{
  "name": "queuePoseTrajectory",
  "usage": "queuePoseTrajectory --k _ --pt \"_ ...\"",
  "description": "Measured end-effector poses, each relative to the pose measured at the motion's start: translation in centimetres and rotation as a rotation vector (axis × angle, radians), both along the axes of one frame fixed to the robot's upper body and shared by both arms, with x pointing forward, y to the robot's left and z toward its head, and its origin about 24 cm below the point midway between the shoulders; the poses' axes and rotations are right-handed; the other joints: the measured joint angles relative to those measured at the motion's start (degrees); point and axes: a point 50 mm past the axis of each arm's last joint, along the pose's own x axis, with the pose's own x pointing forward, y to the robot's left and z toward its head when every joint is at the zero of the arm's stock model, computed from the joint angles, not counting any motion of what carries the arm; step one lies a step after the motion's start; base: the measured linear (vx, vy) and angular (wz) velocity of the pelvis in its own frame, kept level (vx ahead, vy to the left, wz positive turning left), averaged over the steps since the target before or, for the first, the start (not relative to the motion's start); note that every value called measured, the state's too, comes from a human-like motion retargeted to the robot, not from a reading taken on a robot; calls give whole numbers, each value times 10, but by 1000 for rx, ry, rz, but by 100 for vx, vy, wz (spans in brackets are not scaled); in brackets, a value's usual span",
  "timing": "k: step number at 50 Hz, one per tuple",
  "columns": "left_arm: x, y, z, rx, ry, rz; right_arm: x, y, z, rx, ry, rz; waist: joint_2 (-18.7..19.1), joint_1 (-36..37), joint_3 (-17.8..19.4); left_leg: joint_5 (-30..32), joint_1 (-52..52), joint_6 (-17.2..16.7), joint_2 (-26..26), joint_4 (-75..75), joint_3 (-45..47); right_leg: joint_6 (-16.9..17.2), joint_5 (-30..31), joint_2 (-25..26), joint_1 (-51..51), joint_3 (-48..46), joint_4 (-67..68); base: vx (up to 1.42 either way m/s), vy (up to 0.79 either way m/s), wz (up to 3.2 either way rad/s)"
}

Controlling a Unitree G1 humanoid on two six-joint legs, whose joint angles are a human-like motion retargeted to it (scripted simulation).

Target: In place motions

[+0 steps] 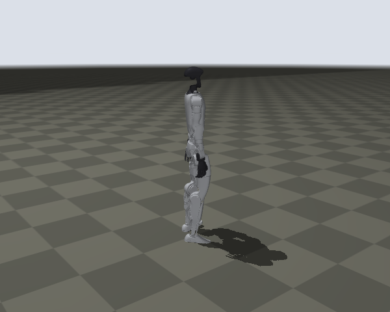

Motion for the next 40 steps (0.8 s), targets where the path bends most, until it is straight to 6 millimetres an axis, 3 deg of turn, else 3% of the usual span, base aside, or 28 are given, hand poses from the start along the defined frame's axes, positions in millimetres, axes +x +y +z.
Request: queuePoseTrajectory --k 22,40 --pt "13 -5 -2 5 -37 -11 14 10 -1 48 -31 43 -5 5 3 0 -7 2 -2 5 -6 1 0 -4 -2 -4 2 0 0 0" --pt "7 -4 -1 3 -14 -5 3 3 0 15 4 23 -8 7 1 1 -9 2 -3 3 -5 2 0 -5 -4 -6 1 0 0 0"
